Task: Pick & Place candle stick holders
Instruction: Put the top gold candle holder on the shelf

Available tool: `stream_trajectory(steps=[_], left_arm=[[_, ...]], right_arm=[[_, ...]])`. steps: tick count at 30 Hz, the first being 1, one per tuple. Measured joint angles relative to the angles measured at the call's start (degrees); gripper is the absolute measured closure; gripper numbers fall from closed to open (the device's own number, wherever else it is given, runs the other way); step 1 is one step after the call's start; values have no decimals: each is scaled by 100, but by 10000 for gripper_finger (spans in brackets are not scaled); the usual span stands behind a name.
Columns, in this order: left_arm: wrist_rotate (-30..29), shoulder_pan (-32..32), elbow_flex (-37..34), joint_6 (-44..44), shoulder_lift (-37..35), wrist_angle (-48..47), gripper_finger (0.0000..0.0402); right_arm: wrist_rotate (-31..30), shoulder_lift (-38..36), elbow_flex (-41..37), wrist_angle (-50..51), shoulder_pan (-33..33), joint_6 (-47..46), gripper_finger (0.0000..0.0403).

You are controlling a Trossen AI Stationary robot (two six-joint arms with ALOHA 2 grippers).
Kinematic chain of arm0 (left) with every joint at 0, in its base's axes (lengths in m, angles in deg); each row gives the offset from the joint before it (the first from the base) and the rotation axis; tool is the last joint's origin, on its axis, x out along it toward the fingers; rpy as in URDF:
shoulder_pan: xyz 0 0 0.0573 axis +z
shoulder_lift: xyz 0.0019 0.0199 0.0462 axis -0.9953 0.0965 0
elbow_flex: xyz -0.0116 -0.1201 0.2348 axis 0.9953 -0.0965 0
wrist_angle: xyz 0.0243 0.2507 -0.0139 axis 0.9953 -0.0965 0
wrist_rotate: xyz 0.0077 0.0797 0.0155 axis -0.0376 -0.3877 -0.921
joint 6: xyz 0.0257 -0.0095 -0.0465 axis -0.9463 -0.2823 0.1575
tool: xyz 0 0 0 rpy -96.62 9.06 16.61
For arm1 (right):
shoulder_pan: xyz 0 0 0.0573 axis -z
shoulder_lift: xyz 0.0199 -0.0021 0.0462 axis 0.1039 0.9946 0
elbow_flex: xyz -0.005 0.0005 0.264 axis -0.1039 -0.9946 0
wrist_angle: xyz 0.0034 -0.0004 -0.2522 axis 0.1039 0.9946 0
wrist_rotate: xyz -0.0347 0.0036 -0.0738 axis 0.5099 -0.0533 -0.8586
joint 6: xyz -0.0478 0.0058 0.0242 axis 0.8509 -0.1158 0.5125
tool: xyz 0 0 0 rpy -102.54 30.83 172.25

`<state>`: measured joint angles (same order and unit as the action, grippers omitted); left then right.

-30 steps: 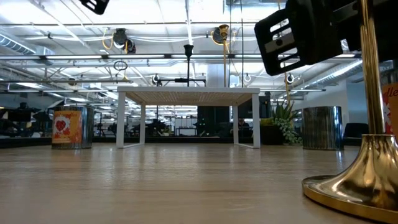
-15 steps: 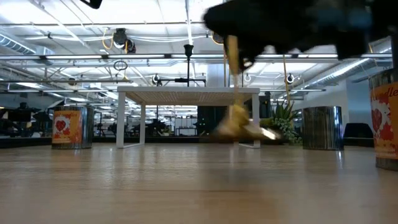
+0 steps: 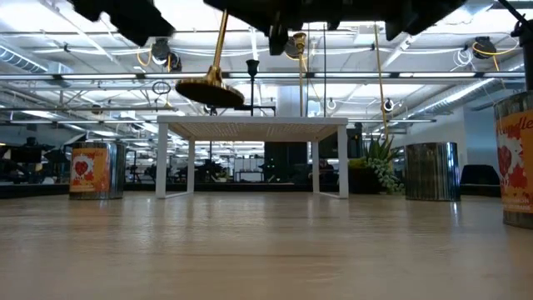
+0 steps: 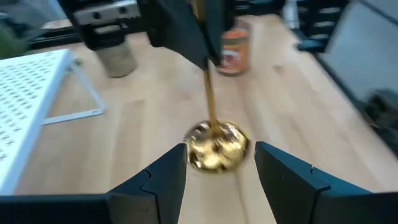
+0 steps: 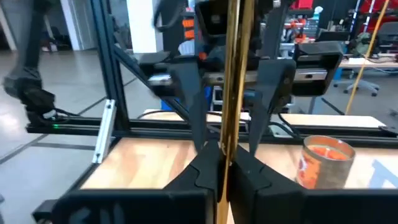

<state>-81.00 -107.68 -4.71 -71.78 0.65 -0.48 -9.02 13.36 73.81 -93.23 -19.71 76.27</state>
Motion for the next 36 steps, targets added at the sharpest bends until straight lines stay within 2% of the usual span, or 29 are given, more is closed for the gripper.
stream_trajectory(steps=[2,10,15,27,33,36], left_arm=[[-173,3,0,20,307,397,204],[-178,45,0,-3,1447,2252,204],[-169,189,0,154,1780,2814,204],[326,266,0,713,1828,2721,204],[-22,242,0,1182,1738,1949,204],[-351,187,0,1150,1742,2080,204]], right_arm=[[0,10,0,-42,44,0,389],[-2,10,9,35,105,62,395],[-37,10,9,74,113,130,387],[6,8,9,210,153,131,394],[-18,8,9,226,165,131,396],[-8,8,9,94,165,131,395]])
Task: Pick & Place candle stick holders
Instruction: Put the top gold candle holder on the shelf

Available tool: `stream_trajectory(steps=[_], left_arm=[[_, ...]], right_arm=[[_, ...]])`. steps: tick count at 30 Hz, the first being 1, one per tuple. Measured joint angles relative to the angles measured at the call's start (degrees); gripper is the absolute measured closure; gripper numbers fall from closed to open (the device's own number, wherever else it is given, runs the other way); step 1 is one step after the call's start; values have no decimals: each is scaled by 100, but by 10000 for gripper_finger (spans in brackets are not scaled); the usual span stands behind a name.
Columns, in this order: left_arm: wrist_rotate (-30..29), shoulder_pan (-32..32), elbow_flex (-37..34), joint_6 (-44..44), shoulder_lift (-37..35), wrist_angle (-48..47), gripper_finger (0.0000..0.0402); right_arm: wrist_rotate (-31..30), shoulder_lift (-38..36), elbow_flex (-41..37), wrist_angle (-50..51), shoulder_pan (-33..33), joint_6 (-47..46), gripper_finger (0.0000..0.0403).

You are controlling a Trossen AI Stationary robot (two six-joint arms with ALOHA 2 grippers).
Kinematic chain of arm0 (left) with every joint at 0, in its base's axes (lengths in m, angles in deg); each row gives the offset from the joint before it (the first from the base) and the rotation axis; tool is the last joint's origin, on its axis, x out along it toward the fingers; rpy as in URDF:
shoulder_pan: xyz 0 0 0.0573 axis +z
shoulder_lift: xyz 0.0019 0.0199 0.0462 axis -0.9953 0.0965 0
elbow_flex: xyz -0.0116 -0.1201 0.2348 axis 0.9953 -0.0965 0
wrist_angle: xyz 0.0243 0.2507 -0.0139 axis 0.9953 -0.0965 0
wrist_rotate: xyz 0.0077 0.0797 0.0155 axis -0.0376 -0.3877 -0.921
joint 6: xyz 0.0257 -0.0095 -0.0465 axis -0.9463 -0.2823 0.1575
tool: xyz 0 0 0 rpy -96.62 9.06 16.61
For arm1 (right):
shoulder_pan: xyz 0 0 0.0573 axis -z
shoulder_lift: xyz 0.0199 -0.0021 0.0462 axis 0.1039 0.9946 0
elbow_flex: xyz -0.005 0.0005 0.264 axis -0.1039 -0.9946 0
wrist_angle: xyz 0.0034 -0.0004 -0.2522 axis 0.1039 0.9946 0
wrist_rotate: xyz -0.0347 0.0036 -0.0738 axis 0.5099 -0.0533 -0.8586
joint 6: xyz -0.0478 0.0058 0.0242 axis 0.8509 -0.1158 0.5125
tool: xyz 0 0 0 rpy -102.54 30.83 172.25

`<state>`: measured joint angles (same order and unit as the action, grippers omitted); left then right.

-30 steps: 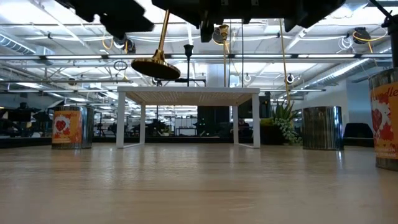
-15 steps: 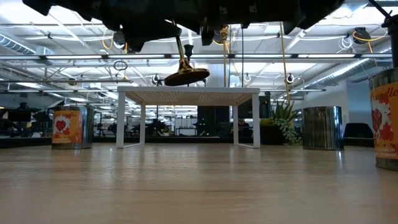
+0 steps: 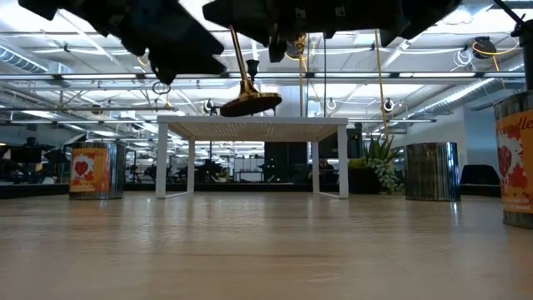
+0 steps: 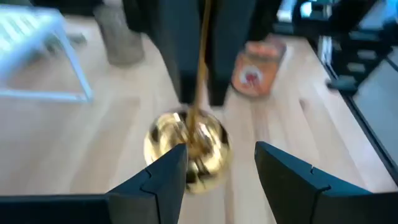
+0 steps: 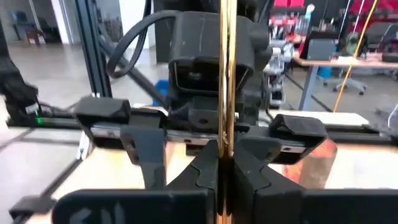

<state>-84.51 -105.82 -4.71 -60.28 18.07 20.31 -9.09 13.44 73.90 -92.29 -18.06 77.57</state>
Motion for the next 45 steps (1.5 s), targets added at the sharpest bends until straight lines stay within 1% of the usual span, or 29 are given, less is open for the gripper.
stream_trajectory(steps=[3,5,10,13,17,19,22,25,30,32,35,38,41,45], left_arm=[[-603,-27,0,-193,-4,445,204],[-779,-15,0,-332,7,684,204],[-520,6,0,-662,11,1267,204],[-515,51,0,-780,11,1484,204],[-490,192,0,-801,11,1585,205],[-380,278,0,-801,11,1579,214],[-121,383,0,-806,11,1574,246],[110,440,0,-912,13,1547,294],[89,447,0,-996,13,1513,380],[80,447,0,-1021,13,1463,388],[57,445,0,-903,13,1365,379],[43,441,0,-859,13,1270,384],[54,434,0,-860,13,1216,390],[51,420,0,-841,13,1203,381]], right_arm=[[3,-7,0,-257,0,-4,395],[0,-9,0,-331,0,-2,395],[8,-9,0,-606,14,58,395],[12,-9,0,-637,54,72,395],[1,-9,0,-641,96,87,395],[1,-9,0,-641,122,90,395],[0,-9,0,-646,165,90,395],[13,-9,0,-656,190,105,395],[20,-9,0,-662,188,96,394],[18,-9,0,-659,190,95,393],[27,-9,0,-607,190,227,378],[27,-9,0,-575,192,517,351],[5,-9,0,-589,191,534,324],[-12,-40,-2,-529,197,647,293]])
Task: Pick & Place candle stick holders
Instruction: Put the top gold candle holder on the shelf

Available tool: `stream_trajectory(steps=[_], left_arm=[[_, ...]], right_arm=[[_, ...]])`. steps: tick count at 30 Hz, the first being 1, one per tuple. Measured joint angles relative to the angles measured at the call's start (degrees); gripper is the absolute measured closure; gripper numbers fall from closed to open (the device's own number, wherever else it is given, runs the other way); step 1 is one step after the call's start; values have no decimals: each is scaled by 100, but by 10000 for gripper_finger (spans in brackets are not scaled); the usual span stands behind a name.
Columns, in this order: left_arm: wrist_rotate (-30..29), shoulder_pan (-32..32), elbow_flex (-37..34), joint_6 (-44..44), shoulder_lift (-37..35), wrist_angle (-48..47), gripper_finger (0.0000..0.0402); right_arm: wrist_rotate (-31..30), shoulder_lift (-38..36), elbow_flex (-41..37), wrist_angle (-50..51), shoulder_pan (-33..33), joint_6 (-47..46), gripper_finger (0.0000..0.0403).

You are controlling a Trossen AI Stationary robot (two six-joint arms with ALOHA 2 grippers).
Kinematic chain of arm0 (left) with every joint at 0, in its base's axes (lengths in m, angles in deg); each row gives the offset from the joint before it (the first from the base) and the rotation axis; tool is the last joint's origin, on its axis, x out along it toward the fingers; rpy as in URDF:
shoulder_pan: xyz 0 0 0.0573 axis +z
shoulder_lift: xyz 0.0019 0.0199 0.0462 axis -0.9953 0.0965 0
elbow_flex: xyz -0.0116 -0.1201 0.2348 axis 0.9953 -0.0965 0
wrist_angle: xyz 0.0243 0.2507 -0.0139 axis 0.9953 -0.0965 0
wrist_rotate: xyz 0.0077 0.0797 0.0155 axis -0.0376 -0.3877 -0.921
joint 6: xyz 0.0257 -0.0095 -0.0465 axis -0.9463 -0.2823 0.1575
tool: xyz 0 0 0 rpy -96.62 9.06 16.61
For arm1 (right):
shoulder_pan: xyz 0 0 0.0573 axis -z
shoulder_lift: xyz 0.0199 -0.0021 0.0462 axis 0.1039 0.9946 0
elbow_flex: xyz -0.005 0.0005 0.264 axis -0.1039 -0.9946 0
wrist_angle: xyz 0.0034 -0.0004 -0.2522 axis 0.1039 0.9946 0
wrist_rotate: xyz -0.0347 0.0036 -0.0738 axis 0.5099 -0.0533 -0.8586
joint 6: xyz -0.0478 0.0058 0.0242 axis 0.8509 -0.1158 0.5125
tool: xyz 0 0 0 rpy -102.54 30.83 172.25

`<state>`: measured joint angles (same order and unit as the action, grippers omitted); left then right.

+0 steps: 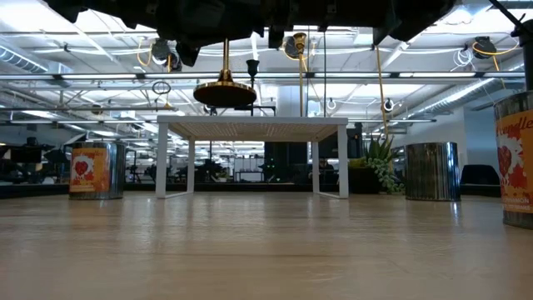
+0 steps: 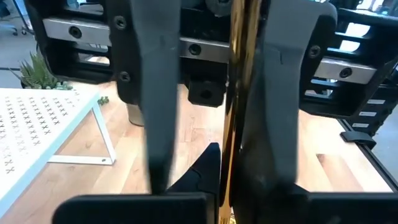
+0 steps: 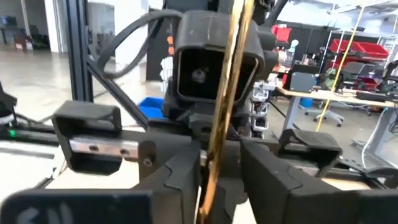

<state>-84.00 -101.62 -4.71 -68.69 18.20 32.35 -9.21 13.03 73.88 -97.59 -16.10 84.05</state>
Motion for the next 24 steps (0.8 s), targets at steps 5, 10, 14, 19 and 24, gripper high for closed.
stream_trajectory(steps=[5,10,14,19,24], left_arm=[[-15,-52,0,-24,-11,1,391],[-30,-64,0,-17,-50,23,377],[-72,-63,-4,-13,-46,-83,395],[-507,-47,0,-31,-103,-206,388],[-770,126,-1,-179,-501,-416,394]], right_arm=[[4,-318,-26,538,0,-47,256],[13,-796,-228,845,-50,-33,229],[3,-1282,-545,814,-126,-26,217],[9,-1973,-1202,796,-283,-44,214],[2,-2495,-1926,380,-482,-165,222]])
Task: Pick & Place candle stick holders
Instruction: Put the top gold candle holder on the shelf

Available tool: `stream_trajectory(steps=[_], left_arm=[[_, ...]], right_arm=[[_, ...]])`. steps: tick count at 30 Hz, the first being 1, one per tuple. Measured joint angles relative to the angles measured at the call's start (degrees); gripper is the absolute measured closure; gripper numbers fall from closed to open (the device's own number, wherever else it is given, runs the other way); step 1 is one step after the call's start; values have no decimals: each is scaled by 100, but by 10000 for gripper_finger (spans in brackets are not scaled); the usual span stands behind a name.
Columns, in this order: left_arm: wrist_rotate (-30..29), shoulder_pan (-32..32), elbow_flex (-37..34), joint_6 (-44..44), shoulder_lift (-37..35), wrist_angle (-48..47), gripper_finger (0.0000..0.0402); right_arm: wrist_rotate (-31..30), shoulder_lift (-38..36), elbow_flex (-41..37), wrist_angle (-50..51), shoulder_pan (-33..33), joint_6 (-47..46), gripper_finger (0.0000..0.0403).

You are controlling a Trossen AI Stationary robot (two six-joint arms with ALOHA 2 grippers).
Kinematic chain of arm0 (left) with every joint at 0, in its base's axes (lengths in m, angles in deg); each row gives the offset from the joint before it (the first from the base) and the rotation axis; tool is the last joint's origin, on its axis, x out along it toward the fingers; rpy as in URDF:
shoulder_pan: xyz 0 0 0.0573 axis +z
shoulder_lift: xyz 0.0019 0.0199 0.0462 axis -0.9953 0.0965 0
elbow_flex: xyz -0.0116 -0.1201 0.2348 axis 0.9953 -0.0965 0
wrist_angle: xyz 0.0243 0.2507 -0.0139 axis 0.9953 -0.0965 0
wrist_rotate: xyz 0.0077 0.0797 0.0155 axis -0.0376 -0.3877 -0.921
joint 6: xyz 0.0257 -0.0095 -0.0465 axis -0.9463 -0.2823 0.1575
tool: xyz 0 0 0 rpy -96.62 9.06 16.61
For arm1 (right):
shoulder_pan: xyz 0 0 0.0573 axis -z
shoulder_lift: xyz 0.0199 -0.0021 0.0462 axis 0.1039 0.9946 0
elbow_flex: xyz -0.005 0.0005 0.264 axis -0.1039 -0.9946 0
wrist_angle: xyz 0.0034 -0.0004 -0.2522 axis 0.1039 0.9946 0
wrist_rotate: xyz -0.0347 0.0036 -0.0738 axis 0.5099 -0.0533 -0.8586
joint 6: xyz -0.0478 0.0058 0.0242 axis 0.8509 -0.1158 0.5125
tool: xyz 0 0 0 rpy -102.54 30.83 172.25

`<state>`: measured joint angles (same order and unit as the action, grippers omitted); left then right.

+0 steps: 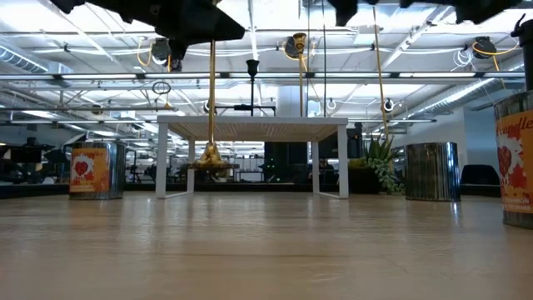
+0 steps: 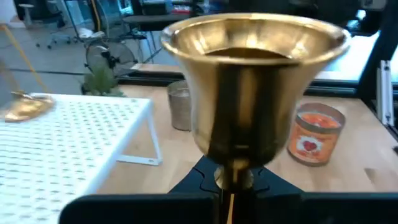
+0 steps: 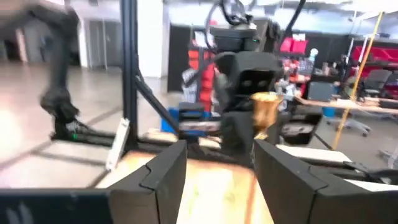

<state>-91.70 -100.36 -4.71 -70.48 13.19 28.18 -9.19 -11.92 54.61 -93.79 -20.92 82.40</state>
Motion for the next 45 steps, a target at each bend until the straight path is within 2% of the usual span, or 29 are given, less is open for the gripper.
stream_trajectory(steps=[9,14,16,21,23,26,29,34,40,45], left_arm=[[48,451,38,-77,-1484,-194,397],[51,787,38,-138,-2304,-416,396],[40,1003,38,-444,-2591,-430,397],[26,1859,38,-757,-2948,-433,397],[249,2323,38,-711,-2945,-445,398],[976,3131,87,-510,-2796,-486,398],[1602,3960,430,-278,-2484,-1009,398],[3014,5055,1241,-298,-1757,-1603,398],[3609,5728,1548,-337,-998,-1778,398],[3684,5911,1552,-587,-618,-1631,398]], right_arm=[[-4,-269,-869,-1489,-88,-34,223],[-4,-270,-909,-1473,-55,-34,226],[-7,-269,-911,-1473,-17,-29,226],[-6,-271,-911,-1490,130,-19,226],[-6,-270,-911,-1490,234,-19,227],[-8,-270,-911,-1490,404,-28,227],[-8,-268,-911,-1488,542,-30,227],[-6,-265,-911,-1418,676,-31,227],[-6,-264,-911,-1218,712,-32,229],[-3,-264,-911,-1181,712,-32,229]])
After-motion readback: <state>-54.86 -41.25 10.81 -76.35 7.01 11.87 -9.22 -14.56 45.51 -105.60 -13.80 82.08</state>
